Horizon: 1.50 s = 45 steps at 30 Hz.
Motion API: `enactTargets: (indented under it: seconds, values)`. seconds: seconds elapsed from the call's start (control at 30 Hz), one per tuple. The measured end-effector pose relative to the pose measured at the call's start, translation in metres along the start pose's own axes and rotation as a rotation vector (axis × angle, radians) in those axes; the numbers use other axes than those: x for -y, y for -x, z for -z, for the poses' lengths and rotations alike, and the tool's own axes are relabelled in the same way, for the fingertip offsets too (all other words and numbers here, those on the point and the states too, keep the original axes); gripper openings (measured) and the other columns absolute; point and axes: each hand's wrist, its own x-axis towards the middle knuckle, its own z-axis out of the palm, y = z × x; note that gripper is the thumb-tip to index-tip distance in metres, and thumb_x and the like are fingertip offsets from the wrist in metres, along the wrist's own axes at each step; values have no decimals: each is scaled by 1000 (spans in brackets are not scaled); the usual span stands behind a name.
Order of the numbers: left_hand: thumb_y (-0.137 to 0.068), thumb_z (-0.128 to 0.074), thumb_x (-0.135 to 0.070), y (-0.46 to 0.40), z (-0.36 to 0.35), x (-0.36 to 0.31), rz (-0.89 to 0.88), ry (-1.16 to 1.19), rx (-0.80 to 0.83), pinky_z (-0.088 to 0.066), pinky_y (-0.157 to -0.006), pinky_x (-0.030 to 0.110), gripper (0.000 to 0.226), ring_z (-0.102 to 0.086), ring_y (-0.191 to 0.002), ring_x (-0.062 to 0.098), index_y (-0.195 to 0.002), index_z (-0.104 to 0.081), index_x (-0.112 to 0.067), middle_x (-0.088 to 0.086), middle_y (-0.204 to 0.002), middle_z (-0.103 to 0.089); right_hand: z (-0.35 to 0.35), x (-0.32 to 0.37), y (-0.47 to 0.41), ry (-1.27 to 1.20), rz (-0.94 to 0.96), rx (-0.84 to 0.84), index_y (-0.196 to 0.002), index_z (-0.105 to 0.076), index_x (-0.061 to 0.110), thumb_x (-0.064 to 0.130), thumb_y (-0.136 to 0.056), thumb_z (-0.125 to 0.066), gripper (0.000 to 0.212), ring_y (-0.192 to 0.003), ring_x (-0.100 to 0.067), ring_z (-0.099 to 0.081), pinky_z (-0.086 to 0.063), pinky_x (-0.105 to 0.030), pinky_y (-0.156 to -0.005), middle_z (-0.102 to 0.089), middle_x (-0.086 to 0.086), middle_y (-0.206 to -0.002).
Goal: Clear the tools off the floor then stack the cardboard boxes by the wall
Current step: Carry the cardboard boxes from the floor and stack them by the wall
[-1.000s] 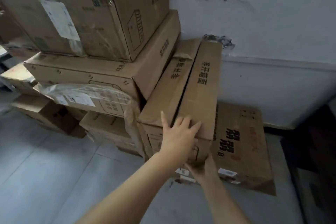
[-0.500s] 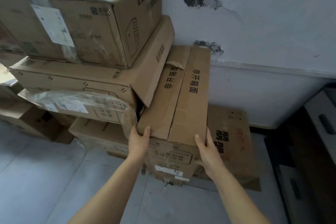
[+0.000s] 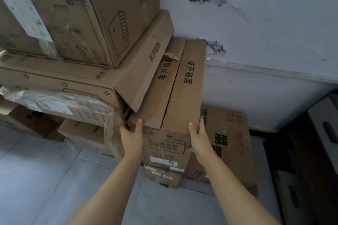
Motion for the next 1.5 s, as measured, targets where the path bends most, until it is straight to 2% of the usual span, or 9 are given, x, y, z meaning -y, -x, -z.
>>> enactTargets:
  seconds: [0.13,0.37,0.57,0.77,0.93,1.03,1.17,1.33,1.5]
  values:
    - [-88,-62,-39,5,-5,3,192,78,-51,-35,-109,44,74,-41,-131,30,-144,-27,-5,13,-146,-38,4,2,3,42,-3,1,-148,1,40,47,-97,-37,65,-134,-23,-35,-35,-52,-107,-29,6,-151]
    - [-94,-55,-31,24,38,-14,142,-11,133,-39,-106,44,60,-44,-127,27,-145,-30,-13,7,-142,-43,30,16,42,240,24,52,-150,1,33,52,-95,-38,71,-143,-20,-18,-20,-41,-114,-12,8,-158]
    - [-93,-57,-27,100,108,-22,-174,-216,365,-46,-96,28,44,-55,-112,5,-135,-43,-22,-9,-121,-57,69,7,138,608,364,141,-148,-7,36,60,-85,-35,73,-142,1,-6,-9,-24,-115,-7,18,-154]
    - [-81,-53,-43,186,177,12,-402,-453,634,-38,-98,15,43,-47,-117,-12,-122,-40,-44,-25,-123,-51,93,-70,244,794,375,200,-134,-6,61,71,-86,-28,53,-137,13,3,-8,-25,-116,0,37,-146]
    - [-76,-44,-76,207,208,50,-496,-514,763,-35,-96,6,45,-42,-115,-20,-120,-42,-64,-39,-125,-48,89,-130,303,748,412,-78,-135,-5,67,82,-79,-28,62,-137,11,-14,-17,-18,-110,-22,32,-148]
    - [-68,-32,-89,193,214,61,-558,-560,883,-28,-89,-5,52,-36,-113,-27,-118,-26,-76,-50,-126,-33,62,-158,334,709,400,-308,-135,-13,66,77,-83,-31,57,-132,6,-25,-28,-32,-110,-31,25,-144]
    - [-66,-28,-91,162,226,63,-704,-603,1100,-28,-87,-6,52,-31,-112,-32,-116,-22,-79,-55,-124,-29,-1,-190,383,600,281,-611,-132,-16,68,79,-81,-29,54,-128,-1,-34,-37,-56,-103,-39,19,-139]
    - [-82,-39,-74,159,246,75,-912,-595,1387,-24,-91,-6,43,-33,-115,-29,-123,-33,-67,-46,-128,-37,-69,-220,454,573,180,-946,-131,-25,66,72,-88,-30,44,-118,-7,-45,-44,-37,-96,-46,19,-128]
    - [-73,-40,-82,170,260,74,-928,-589,1687,-26,-93,-4,54,-34,-118,-25,-124,-34,-66,-42,-132,-35,-130,-234,516,454,-15,-1226,-123,-27,74,79,-82,-24,41,-121,-6,-40,-41,-61,-95,-49,15,-127]
